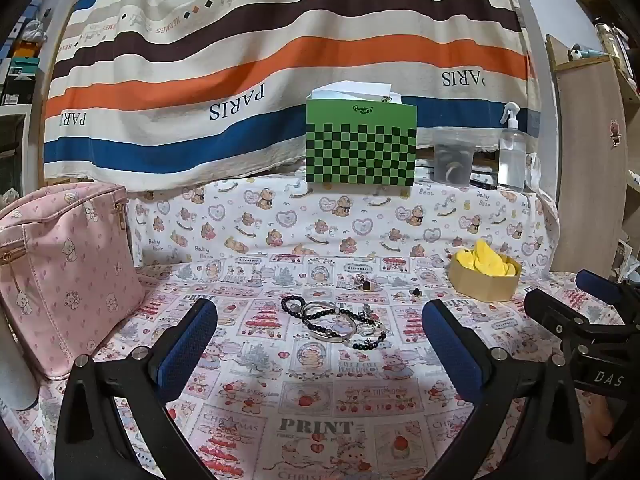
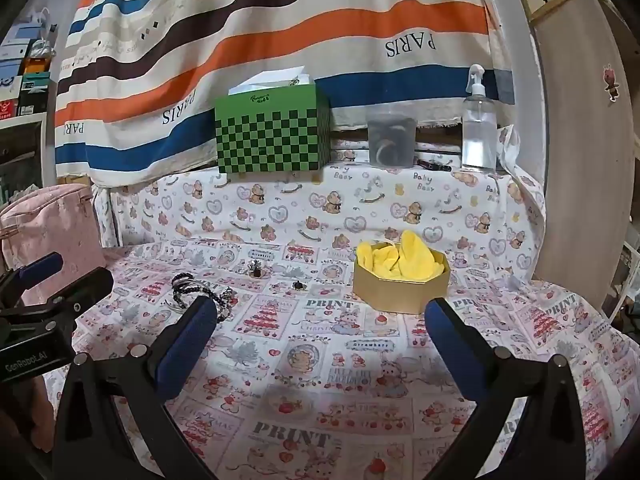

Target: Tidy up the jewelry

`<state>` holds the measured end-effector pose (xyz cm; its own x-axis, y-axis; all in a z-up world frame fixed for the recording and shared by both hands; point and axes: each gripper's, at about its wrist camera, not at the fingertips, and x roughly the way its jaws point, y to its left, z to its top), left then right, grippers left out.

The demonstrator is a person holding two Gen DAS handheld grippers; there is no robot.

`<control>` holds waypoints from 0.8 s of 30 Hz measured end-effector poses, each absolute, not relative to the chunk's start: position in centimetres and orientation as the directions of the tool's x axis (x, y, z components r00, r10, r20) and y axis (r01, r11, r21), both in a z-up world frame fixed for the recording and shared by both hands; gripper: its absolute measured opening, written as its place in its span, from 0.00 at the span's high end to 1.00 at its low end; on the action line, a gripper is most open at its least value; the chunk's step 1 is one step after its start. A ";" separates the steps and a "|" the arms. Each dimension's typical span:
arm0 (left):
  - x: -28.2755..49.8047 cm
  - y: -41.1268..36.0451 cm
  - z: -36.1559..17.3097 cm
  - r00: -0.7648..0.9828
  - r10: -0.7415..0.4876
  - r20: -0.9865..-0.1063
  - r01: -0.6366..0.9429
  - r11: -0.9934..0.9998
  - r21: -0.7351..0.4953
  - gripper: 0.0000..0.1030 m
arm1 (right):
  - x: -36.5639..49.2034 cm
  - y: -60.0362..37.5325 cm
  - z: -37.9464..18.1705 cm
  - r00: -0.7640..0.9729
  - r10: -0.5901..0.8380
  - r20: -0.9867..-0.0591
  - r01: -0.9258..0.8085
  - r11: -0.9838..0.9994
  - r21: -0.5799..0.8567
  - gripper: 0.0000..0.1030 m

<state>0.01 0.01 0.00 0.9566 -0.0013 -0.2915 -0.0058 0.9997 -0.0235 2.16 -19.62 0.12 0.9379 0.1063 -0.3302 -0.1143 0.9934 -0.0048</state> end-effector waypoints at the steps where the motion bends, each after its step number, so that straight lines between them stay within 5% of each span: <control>1: 0.0 0.0 0.0 0.957 -0.001 -0.291 -0.006 1.000 -0.024 0.00 | 2.1 -19.6 0.1 0.940 0.107 -0.325 -0.114 0.993 -0.004 0.00; 24: 0.0 0.0 0.0 0.957 -0.003 -0.292 -0.005 1.000 -0.028 0.00 | 2.0 -19.4 0.2 0.939 0.120 -0.323 -0.127 0.992 0.001 0.00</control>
<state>0.00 0.00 0.00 0.9565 -0.0032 -0.2917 -0.0051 0.9996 -0.0276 2.03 -19.39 0.21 0.9387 0.1204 -0.3231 -0.1267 0.9919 0.0015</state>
